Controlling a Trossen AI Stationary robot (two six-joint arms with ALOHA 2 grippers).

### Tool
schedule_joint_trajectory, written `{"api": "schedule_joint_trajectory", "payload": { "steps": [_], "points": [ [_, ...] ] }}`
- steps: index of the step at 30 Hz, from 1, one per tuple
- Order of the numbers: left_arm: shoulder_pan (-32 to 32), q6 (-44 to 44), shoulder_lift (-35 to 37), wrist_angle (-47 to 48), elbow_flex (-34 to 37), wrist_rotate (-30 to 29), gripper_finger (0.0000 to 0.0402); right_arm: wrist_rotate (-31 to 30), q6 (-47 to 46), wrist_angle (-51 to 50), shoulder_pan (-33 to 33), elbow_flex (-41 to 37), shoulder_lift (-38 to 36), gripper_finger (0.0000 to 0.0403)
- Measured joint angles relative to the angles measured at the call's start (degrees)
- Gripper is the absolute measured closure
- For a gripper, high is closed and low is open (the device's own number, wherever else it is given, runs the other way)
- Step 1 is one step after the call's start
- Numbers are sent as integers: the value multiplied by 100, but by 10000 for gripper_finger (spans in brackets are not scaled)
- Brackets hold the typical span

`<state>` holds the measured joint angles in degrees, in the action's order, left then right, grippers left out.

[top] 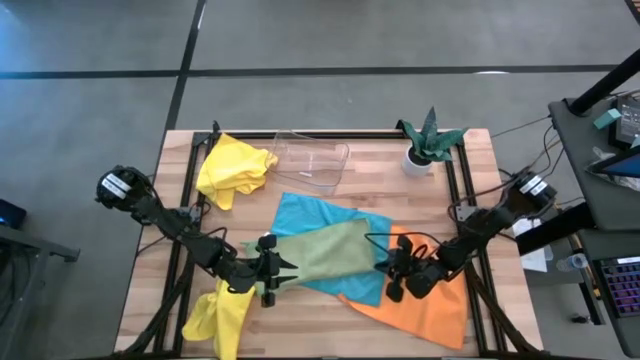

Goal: Fold microfiber towels
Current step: Fold the green towel

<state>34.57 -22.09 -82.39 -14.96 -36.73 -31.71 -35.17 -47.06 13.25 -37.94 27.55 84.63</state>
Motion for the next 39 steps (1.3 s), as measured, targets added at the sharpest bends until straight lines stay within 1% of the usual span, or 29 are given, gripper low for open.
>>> {"api": "schedule_joint_trajectory", "payload": {
  "steps": [6,10,19,22,24,27,31,36,39],
  "points": [
    [0,2,2,2,0,5,303,-95,-360,-710,-19,4,-421,394],
    [0,1,2,2,0,14,303,-104,-554,-1011,-108,4,-668,394],
    [0,2,2,4,2,64,303,-184,-865,-1357,-244,7,-762,394],
    [0,2,2,2,2,85,303,-19,-992,-1332,-244,7,-762,392],
    [0,0,2,2,2,205,303,221,-1009,-1224,-259,23,-762,385],
    [0,0,2,2,2,411,303,262,-988,-1341,-309,157,-762,367],
    [0,0,2,2,2,418,303,261,-954,-1652,-307,324,-762,338],
    [0,0,2,0,-2,416,303,264,-893,-1687,-352,449,-762,304],
    [0,0,2,0,-2,416,303,266,-1004,-2118,-384,606,-775,291]
  ]
}}
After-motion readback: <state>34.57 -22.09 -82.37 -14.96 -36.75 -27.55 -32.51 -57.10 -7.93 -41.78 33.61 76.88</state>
